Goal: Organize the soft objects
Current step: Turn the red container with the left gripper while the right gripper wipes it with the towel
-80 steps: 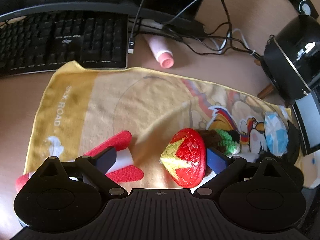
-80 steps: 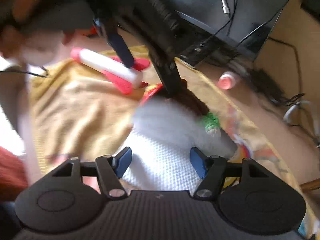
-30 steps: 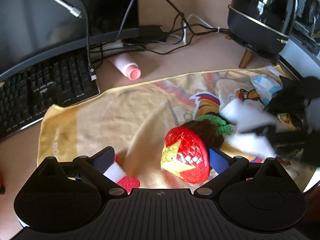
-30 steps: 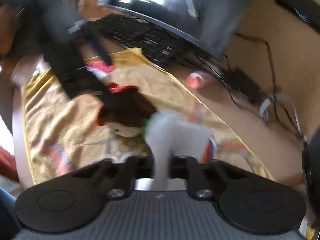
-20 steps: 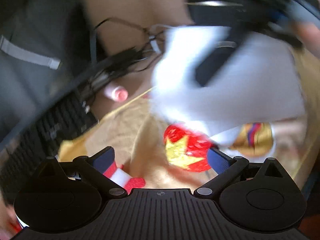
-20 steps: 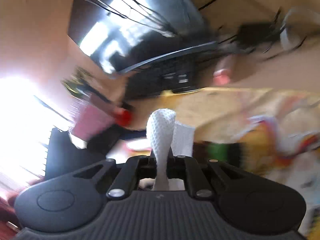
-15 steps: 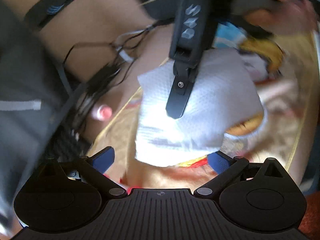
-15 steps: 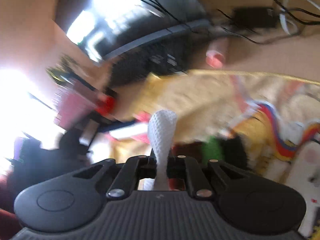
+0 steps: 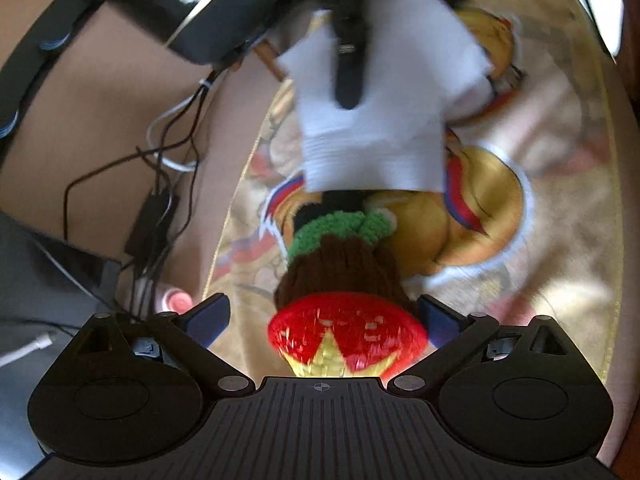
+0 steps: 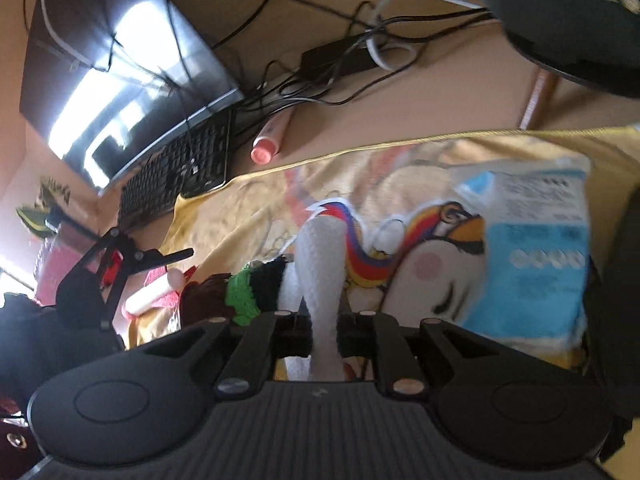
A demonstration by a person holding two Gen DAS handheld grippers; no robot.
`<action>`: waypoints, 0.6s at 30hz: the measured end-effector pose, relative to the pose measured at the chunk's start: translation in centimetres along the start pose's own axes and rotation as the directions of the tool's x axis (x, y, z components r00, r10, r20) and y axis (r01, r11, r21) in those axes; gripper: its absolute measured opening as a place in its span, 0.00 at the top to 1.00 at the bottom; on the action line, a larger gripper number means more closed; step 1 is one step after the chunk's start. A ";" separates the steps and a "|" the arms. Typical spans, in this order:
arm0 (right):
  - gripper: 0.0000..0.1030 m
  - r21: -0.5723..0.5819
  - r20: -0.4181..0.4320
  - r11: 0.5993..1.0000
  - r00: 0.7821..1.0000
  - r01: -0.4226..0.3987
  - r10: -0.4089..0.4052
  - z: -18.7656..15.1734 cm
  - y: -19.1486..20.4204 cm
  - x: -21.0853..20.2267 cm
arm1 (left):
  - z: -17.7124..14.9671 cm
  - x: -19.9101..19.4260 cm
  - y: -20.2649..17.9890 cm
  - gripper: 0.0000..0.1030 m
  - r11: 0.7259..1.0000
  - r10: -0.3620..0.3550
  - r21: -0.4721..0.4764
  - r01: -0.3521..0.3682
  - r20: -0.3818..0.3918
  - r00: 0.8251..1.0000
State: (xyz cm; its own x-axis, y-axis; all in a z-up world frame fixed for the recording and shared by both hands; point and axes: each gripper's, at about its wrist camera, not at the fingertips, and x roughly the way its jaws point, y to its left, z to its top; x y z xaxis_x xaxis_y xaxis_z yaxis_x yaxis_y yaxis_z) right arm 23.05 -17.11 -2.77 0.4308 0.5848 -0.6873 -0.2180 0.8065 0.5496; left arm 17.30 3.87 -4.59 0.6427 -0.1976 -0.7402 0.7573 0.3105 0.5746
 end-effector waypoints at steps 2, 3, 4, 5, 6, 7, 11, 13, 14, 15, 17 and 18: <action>0.88 0.020 0.012 1.000 1.000 -0.002 0.002 -0.1 -0.4 -0.4 | -0.3 0.4 2.5 0.27 0.971 -0.115 -0.210 0.113 0.002 0.993; 0.88 0.027 0.017 1.000 1.000 0.000 -0.001 0.0 -0.5 -0.4 | -0.7 0.8 4.2 0.26 0.919 -0.165 -0.361 0.157 0.009 0.986; 0.88 0.032 0.022 0.999 1.000 0.000 0.000 0.0 -0.7 -0.6 | -1.5 1.1 5.8 0.27 0.839 -0.210 -0.507 0.198 0.034 0.977; 0.88 0.038 0.028 0.999 1.000 -0.002 0.000 0.1 -0.9 -0.9 | -2.4 1.4 7.1 0.27 0.735 -0.250 -0.636 0.237 0.071 0.966; 0.87 0.042 0.033 0.999 0.999 0.000 -0.001 0.2 -1.0 -1.1 | -3.6 1.8 8.3 0.28 0.599 -0.284 -0.753 0.272 0.119 0.952; 0.87 0.044 0.037 0.999 0.999 0.003 -0.005 0.3 -1.1 -1.3 | -4.8 2.1 8.9 0.28 0.465 -0.305 -0.833 0.299 0.167 0.938; 0.87 0.025 0.046 1.000 0.999 0.000 -0.001 1.2 -0.9 -1.7 | -10.3 2.8 10.2 0.28 -0.226 -0.253 -0.876 0.427 0.476 0.842; 0.87 -0.008 0.041 1.000 0.999 -0.026 0.027 1.6 0.0 -1.7 | -11.8 2.9 9.5 0.28 -0.394 -0.177 -0.809 0.437 0.534 0.827; 0.87 -0.025 0.033 0.999 0.998 -0.044 0.044 1.8 0.5 -1.6 | -12.1 2.8 9.2 0.28 -0.417 -0.148 -0.800 0.432 0.529 0.836; 0.88 -0.042 0.025 0.997 0.998 -0.061 0.062 1.9 1.0 -1.4 | -12.2 2.6 9.0 0.28 -0.406 -0.131 -0.814 0.415 0.501 0.856; 0.88 -0.064 -0.023 0.993 0.995 -0.102 0.100 2.1 2.1 -0.3 | -12.3 1.9 8.9 0.23 -0.371 -0.094 -0.851 0.373 0.434 0.896; 0.88 -0.076 -0.045 0.991 0.993 -0.111 0.108 2.1 2.6 0.3 | -12.5 1.4 8.9 0.15 -0.357 -0.071 -0.865 0.352 0.401 0.913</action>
State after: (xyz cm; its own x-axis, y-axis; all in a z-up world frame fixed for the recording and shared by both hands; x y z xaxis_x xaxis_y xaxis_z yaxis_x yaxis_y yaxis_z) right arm 24.39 -15.06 -0.55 0.3653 0.6718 -0.6444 -0.3301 0.7407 0.5851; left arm 23.50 17.96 -4.85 0.5795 -0.5755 -0.5771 -0.1443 0.6244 -0.7676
